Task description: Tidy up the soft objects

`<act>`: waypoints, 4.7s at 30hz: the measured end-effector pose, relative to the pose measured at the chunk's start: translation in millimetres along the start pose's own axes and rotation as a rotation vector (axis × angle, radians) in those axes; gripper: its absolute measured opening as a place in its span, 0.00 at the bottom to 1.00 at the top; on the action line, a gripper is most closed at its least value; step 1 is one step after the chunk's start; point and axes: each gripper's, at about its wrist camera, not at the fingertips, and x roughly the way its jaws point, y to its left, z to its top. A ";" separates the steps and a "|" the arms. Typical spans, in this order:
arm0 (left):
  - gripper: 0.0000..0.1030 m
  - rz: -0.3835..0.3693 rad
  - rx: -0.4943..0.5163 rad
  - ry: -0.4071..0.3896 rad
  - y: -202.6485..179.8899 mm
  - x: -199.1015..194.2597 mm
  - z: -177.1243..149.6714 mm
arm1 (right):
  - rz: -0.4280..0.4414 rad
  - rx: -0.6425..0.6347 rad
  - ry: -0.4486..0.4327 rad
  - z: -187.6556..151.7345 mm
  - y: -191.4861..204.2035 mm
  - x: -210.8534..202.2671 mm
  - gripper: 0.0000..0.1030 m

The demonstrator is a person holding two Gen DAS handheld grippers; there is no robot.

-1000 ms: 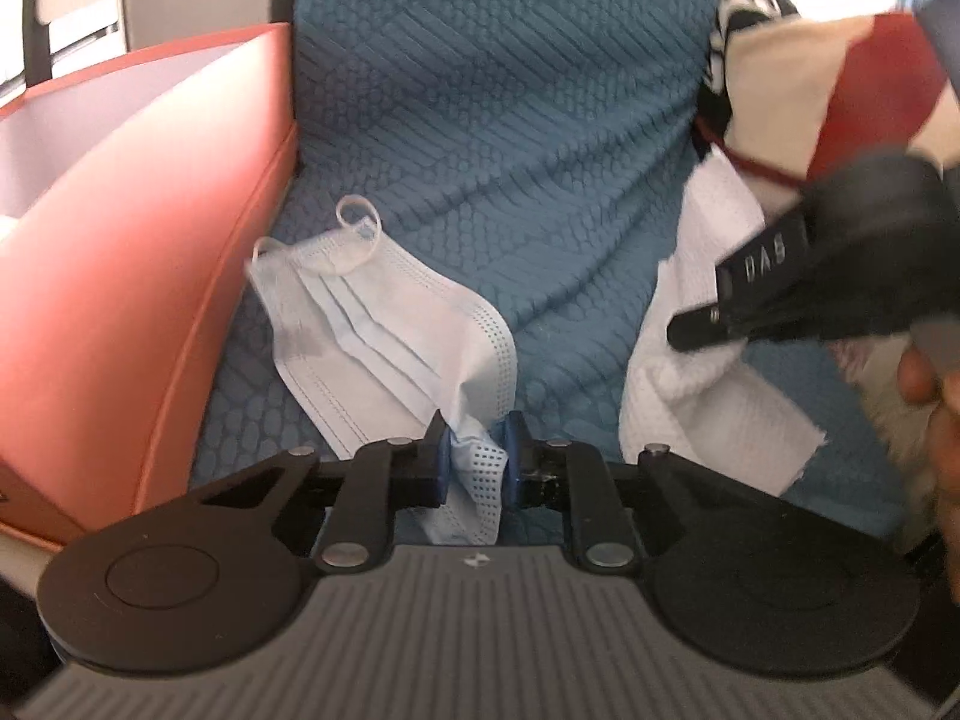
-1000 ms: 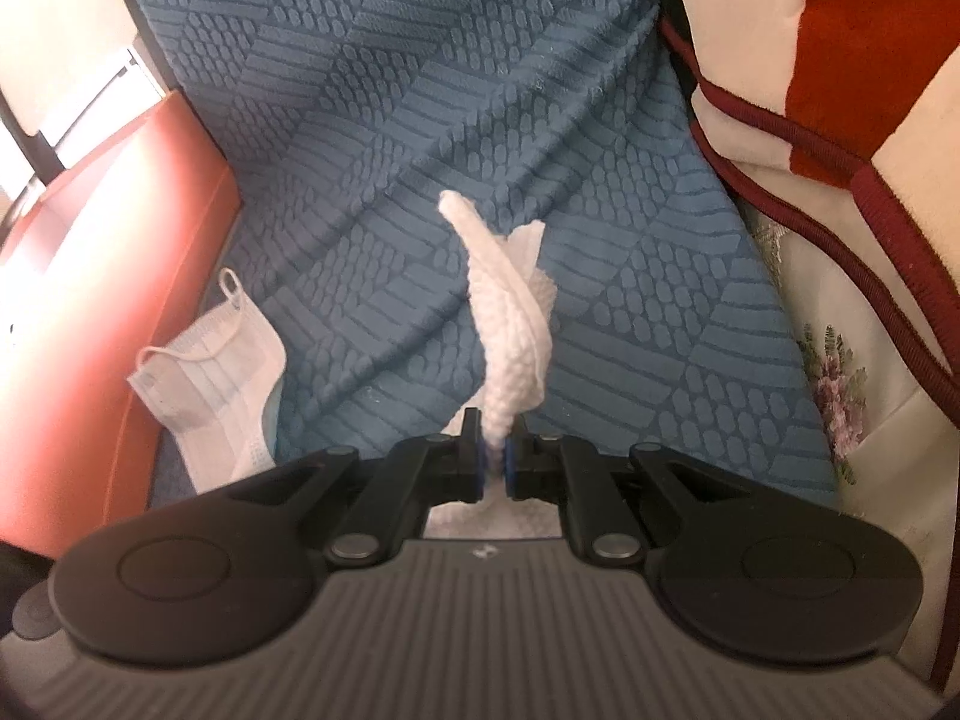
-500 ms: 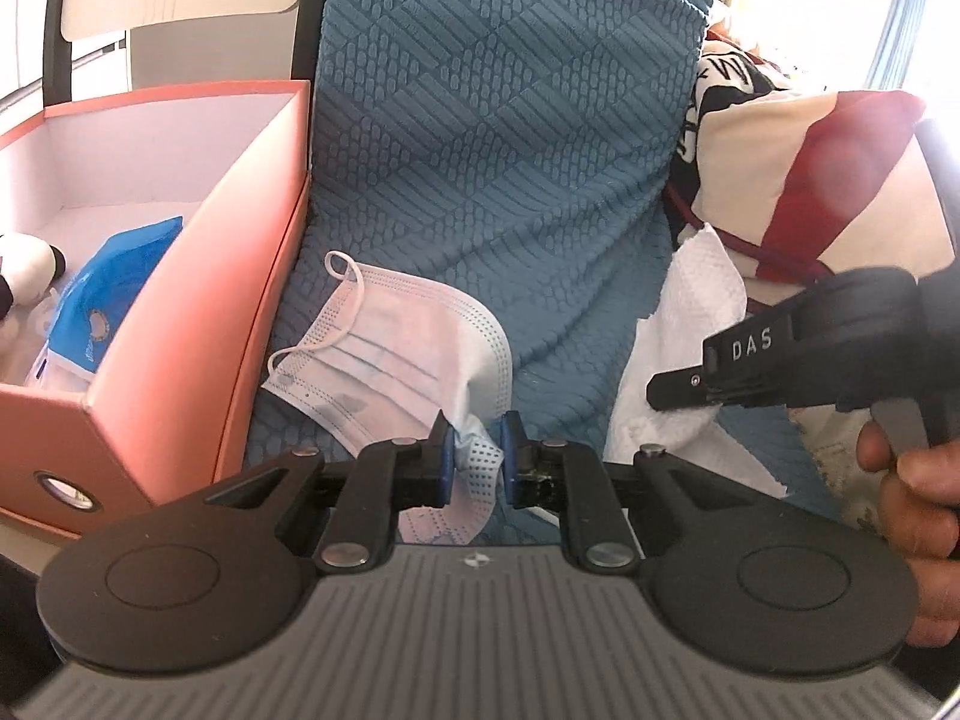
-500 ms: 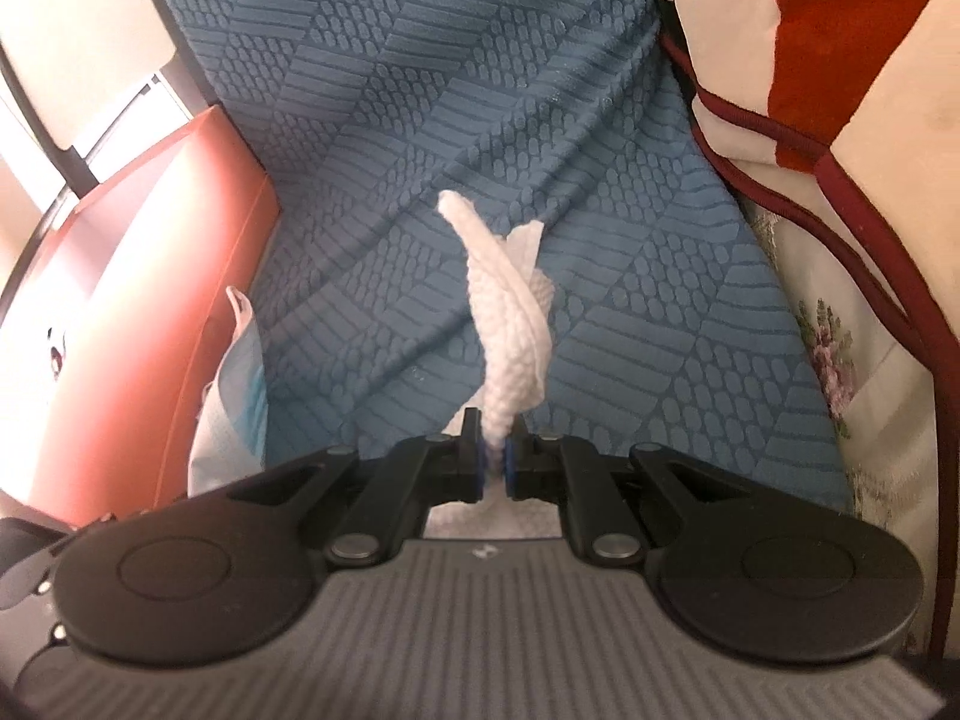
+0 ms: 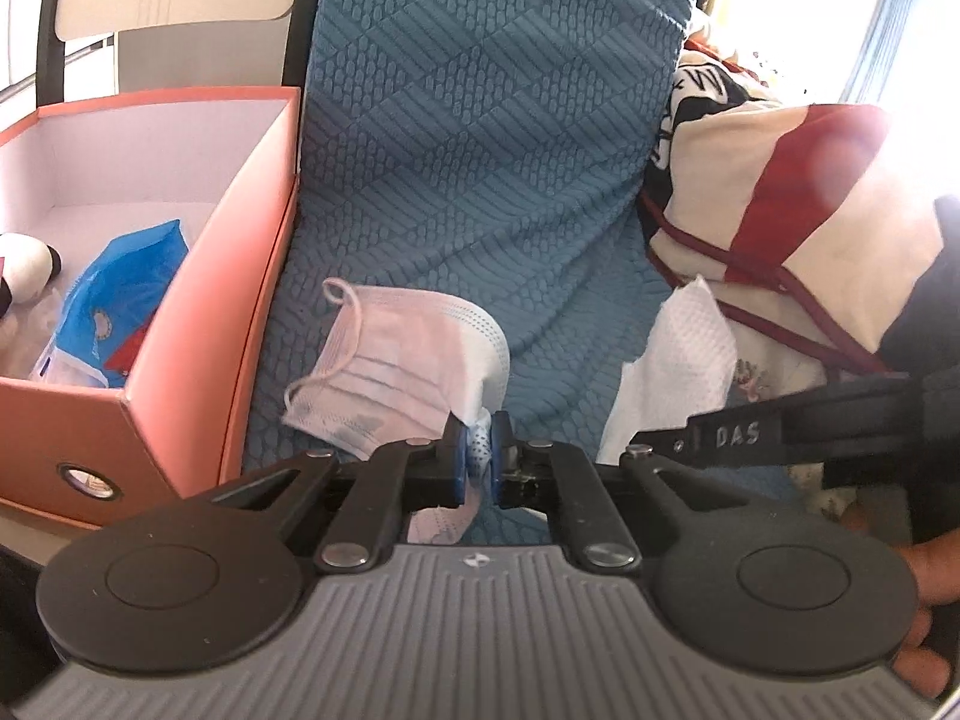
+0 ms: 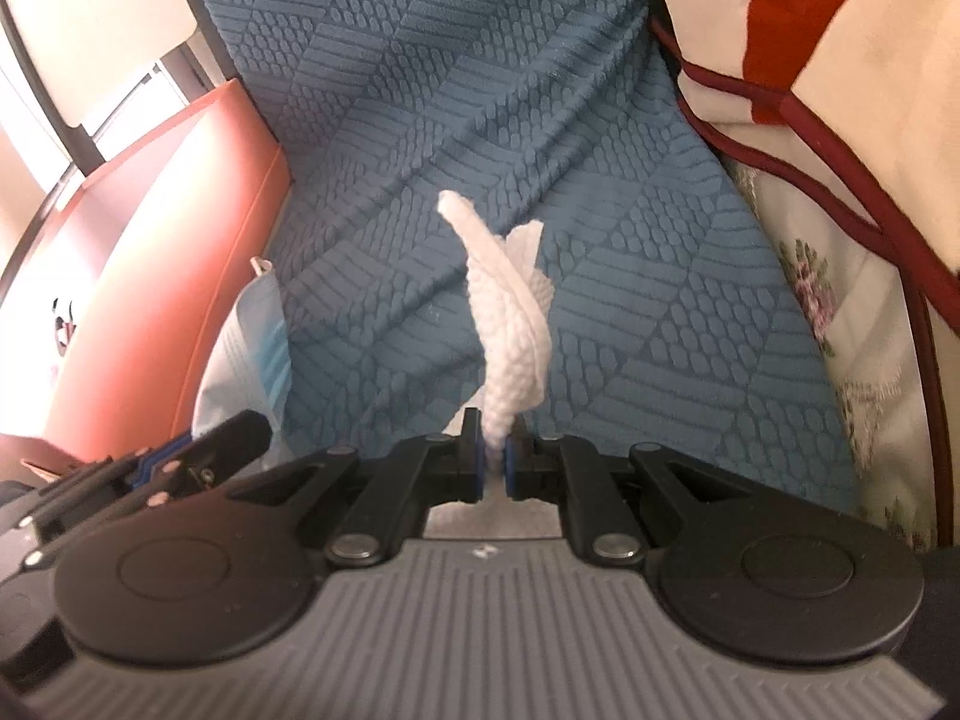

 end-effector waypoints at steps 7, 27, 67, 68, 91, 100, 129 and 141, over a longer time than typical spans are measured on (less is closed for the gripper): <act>0.07 -0.015 -0.029 -0.015 0.2 -15.6 12.9 | -0.009 0.018 -0.011 -2.6 1.6 -17.1 0.10; 0.07 -0.071 -0.030 -0.046 18.0 -108.3 85.9 | 0.030 -0.036 -0.063 14.1 72.8 -102.0 0.10; 0.07 0.166 -0.108 0.128 269.0 -101.1 154.7 | 0.197 -0.257 0.015 81.7 285.9 2.9 0.10; 0.07 0.160 -0.119 0.151 274.8 -91.9 154.3 | 0.188 -0.261 0.025 81.5 287.8 11.0 0.10; 0.44 0.193 -0.249 0.323 321.6 -47.3 142.0 | 0.131 -0.278 0.118 84.7 309.3 79.4 0.55; 0.49 0.224 -0.239 0.197 295.9 -112.0 164.2 | 0.169 -0.251 0.009 84.5 298.8 12.3 0.62; 0.95 0.336 -0.160 -0.130 156.9 -264.7 114.8 | 0.249 -0.306 -0.316 22.1 226.7 -168.3 0.68; 0.98 0.353 -0.140 -0.136 122.2 -265.0 73.3 | 0.240 -0.254 -0.320 -16.0 179.7 -171.0 0.85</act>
